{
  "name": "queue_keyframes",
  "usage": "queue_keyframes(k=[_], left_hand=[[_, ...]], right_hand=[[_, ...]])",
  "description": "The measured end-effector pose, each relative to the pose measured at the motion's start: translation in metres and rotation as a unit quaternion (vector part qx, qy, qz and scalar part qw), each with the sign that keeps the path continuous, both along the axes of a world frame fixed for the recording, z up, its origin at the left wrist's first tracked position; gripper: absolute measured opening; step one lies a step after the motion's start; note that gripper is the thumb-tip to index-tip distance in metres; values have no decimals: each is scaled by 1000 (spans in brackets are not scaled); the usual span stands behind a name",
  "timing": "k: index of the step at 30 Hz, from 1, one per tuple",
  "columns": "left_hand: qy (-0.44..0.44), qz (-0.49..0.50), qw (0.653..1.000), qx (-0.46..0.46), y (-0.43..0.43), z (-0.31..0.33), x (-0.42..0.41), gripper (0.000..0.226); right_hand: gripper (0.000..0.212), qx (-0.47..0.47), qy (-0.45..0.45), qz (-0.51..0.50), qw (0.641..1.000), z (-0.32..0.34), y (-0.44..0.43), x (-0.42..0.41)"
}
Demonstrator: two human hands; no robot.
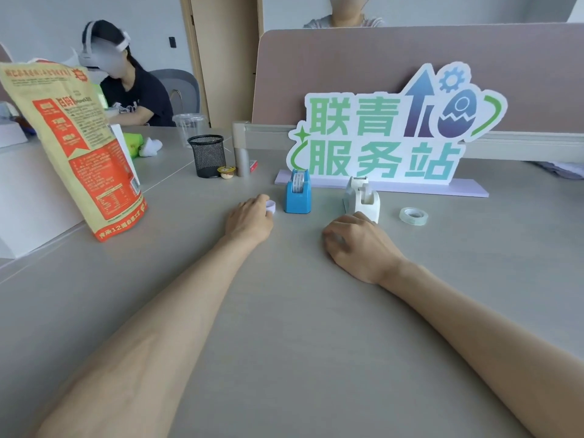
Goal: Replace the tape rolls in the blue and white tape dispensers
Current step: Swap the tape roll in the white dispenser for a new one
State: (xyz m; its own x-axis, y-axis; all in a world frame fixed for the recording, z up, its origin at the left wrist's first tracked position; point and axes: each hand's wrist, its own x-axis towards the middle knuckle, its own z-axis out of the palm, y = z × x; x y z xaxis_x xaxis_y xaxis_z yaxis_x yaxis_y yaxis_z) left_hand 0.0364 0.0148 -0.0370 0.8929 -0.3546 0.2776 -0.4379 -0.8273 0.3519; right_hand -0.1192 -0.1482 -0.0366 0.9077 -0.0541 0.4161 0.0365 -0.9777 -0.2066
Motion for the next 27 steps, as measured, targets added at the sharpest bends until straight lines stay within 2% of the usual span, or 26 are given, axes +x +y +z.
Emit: queue_keyframes(k=[7, 10, 14, 16, 21, 27], left_hand=[[9, 16, 1000, 16, -18, 2, 26, 39], [20, 10, 1000, 5, -17, 1, 21, 52], [14, 7, 1000, 1, -11, -4, -6, 60], [12, -6, 1000, 6, -7, -6, -25, 56], [12, -55, 998, 22, 0, -5, -64, 35], [-11, -123, 992, 10, 6, -3, -82, 31]], right_hand=[[24, 16, -30, 24, 999, -7, -6, 5], [29, 36, -32, 20, 999, -6, -8, 6], [30, 29, -113, -36, 992, -3, -10, 6], [40, 30, -140, -79, 987, 0, -11, 9], [81, 107, -81, -144, 980, 7, -17, 26], [82, 146, -67, -172, 972, 8, -26, 26]])
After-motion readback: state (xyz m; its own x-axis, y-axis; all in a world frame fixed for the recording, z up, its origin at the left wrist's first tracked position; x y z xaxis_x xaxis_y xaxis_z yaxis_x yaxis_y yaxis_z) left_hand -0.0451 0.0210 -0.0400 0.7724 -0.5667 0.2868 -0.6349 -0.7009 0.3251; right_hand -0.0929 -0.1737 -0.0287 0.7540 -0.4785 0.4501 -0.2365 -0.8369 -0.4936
